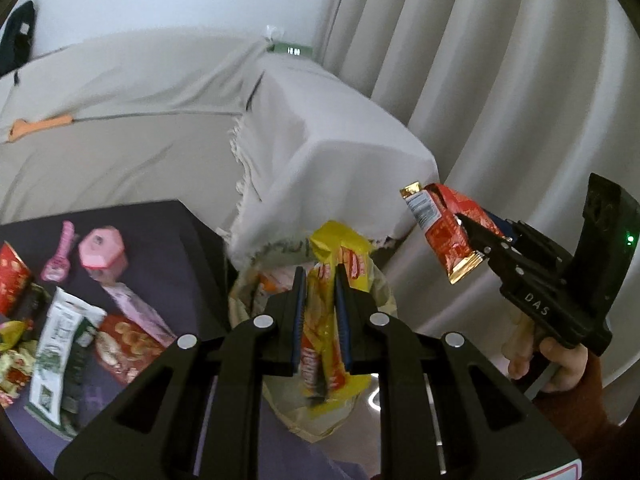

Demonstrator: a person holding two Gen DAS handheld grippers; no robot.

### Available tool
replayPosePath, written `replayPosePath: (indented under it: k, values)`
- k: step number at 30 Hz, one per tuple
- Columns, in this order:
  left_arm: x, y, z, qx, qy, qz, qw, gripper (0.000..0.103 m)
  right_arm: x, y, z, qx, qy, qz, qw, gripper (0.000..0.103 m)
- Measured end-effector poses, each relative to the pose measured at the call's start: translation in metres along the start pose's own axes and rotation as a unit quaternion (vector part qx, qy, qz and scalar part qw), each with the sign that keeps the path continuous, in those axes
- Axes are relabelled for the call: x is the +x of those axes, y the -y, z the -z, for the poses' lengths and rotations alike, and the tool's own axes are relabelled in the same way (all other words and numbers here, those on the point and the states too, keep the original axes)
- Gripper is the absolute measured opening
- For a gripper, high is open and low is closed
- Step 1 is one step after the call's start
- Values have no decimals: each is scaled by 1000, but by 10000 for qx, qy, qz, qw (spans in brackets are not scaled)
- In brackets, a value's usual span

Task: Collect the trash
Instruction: 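Carry both wrappers to the bin and lower them inside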

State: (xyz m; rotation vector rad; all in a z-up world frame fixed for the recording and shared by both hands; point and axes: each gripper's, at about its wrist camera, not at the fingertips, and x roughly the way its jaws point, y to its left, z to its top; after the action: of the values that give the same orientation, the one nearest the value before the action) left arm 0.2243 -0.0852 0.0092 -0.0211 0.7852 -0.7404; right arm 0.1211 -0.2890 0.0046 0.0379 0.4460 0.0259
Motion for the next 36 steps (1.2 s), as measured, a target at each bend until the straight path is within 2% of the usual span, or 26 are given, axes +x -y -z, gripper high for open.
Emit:
replayPosePath:
  k: [7,13,20,21,22,24,32,36]
  values:
    - [48,-5,5,-202,-329,86,9992,12,21,8,12,138,-185,35,9997,32]
    - [85,-4,0,-307,-258,89,9992,12,35,17,21,220,-303,83,9993,32]
    - [117,-6,8,-383,-408,63,9984,13,42,25,33,307,-412,122,9986,32]
    - [120,-8,9,-435,-416,94,9981,16,43,26,33,322,-423,116,9985,32]
    - [122,-10,9,-480,-427,131,9978,26,45,26,33,341,-434,109,9984,32]
    - [121,-17,10,-582,-386,94,9975,36,48,26,36,386,-472,65,9981,32]
    - [97,-41,14,-697,-302,-468,9960,41,74,4,52,410,-587,-246,9971,32]
    - [74,-55,26,-722,-244,-796,9939,45,101,-16,66,243,-749,-238,9966,32]
